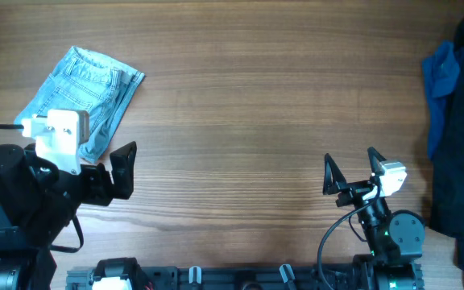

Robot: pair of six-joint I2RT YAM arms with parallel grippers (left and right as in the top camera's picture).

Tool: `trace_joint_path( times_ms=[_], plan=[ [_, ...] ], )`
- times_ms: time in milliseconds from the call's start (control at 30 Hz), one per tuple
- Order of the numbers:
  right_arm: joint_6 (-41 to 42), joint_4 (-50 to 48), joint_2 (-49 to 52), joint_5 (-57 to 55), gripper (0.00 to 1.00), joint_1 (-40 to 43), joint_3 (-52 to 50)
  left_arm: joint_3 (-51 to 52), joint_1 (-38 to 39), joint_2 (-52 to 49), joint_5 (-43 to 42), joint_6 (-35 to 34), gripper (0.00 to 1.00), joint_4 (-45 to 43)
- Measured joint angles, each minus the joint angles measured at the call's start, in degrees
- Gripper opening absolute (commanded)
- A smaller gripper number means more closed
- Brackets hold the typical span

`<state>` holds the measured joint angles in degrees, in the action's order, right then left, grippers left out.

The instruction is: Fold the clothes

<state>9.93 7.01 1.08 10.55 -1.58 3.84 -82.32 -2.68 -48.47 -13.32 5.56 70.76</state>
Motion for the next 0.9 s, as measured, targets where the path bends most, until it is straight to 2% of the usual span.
trace_joint_path(
  times_ms=[600,633,733,767,867,900],
  plan=[
    [0.0,0.0,0.0,0.2,1.00,0.0,0.0,0.6,0.1,0.7,0.0,0.4,1.00,-1.1],
    [0.0,0.0,0.0,0.2,1.00,0.0,0.0,1.7,0.1,1.4,-0.3,0.4,1.00,-3.0],
    [0.0,-0.2,-0.1,0.4,1.00,0.0,0.0,13.5,0.1,7.1,-3.7,0.7,1.00,-21.2],
    [0.0,-0.3,-0.2,0.4,1.00,0.0,0.0,20.5,0.1,9.9,-5.3,0.9,1.00,-30.9],
    [0.0,-0.2,-0.2,0.4,1.00,0.0,-0.1,40.9,0.2,17.9,-9.6,0.5,1.00,-47.1],
    [0.0,-0.3,-0.2,0.4,1.00,0.0,-0.1,44.4,0.2,19.3,-10.1,0.1,1.00,-48.0]
  ],
)
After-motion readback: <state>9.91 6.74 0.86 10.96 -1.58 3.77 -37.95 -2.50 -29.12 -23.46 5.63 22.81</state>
